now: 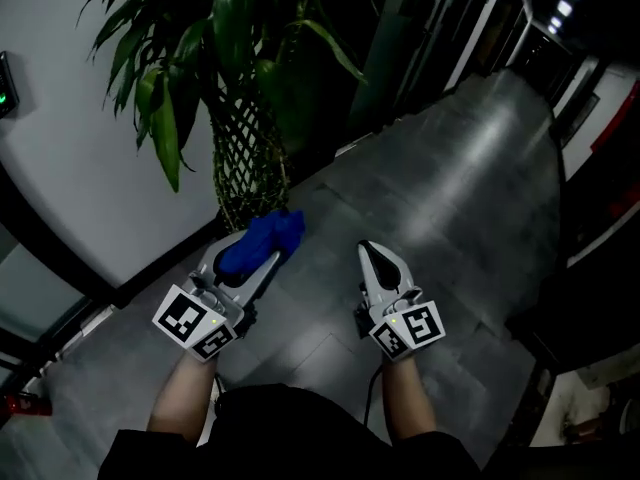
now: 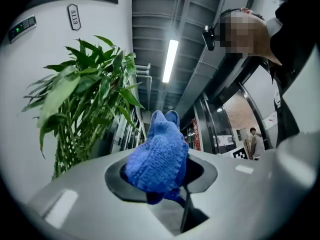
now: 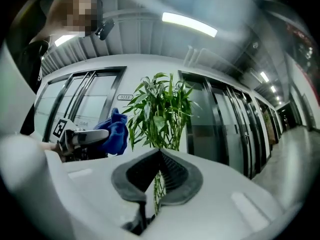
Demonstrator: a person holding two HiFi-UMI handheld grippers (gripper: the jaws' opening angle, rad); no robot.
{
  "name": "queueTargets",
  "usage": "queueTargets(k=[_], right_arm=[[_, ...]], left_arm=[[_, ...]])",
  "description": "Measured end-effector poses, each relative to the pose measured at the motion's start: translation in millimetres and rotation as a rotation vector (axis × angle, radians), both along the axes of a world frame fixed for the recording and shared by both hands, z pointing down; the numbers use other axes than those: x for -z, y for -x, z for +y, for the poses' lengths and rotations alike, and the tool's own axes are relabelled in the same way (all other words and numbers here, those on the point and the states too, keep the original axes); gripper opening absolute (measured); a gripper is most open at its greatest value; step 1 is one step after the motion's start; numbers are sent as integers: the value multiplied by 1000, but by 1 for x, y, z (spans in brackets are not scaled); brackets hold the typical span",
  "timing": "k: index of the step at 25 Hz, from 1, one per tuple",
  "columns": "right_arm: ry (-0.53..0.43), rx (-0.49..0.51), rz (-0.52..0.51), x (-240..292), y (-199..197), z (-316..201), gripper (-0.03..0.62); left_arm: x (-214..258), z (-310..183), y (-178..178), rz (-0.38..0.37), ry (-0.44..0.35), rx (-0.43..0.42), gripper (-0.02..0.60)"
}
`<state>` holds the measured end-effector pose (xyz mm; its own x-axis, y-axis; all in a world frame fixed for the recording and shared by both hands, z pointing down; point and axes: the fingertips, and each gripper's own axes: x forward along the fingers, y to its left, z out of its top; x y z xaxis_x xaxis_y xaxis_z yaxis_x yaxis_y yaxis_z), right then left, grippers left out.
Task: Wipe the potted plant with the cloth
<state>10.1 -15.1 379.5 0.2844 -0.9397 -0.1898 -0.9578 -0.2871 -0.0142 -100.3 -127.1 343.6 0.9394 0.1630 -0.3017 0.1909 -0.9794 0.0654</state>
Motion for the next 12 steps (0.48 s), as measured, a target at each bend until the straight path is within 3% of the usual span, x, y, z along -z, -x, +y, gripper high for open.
queueTargets(k=[6,12], right_arm=[[-23,-27,-36,-6,-58,67,3],[-4,4,-47,-10,-93,42,3]], left_arm=[[-1,54,-62,-21,2,-9,155],[-3,35,-95,-48,-7,5,155]])
